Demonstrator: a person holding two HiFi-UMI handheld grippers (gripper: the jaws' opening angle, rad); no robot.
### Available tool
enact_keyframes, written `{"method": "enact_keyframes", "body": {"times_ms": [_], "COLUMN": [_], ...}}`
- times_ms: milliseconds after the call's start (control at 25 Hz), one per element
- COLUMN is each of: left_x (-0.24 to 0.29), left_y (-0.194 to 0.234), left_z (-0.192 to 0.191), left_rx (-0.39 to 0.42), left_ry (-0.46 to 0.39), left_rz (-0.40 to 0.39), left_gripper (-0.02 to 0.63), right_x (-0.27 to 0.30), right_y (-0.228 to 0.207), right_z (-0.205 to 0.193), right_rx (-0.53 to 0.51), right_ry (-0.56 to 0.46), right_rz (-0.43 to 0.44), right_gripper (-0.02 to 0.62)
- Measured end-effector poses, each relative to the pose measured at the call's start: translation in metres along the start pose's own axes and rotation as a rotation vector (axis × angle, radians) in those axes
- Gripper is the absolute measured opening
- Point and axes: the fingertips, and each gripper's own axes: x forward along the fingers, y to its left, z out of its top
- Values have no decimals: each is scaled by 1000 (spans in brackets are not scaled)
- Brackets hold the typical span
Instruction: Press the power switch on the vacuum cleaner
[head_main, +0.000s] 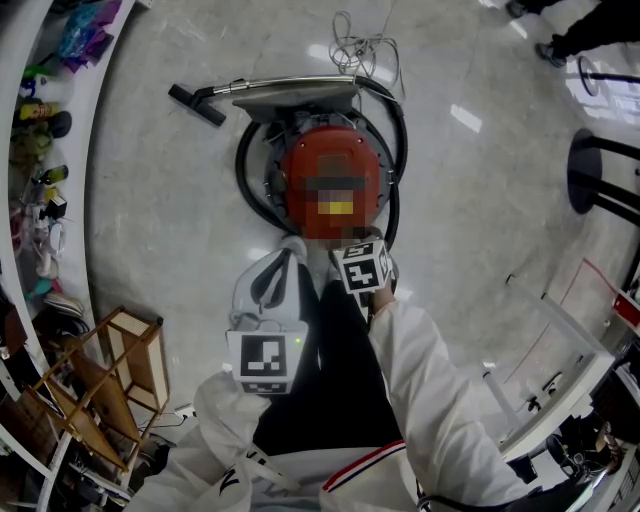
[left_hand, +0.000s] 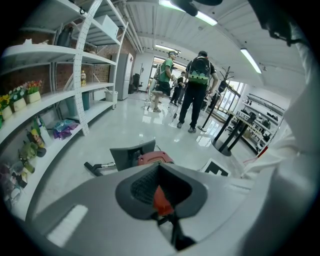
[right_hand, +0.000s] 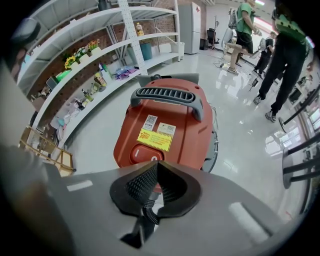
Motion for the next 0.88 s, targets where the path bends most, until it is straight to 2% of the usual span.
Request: {"method": "enact_keyframes", "body": {"times_ms": [560,880], "left_x": [1,-3], "left_y": [-9,-14], "left_z": [-2,4], "left_rx": [11,19], "left_ry": [-6,-22], "left_rz": [5,9], "left_gripper": [0,0], "right_x": [3,-15], "right_y": [-2,-7], "right_z": [-1,6], "right_rx": [1,14], "right_ry": [-22,-63], "right_rz": [27,17], "right_gripper": [0,0]}}
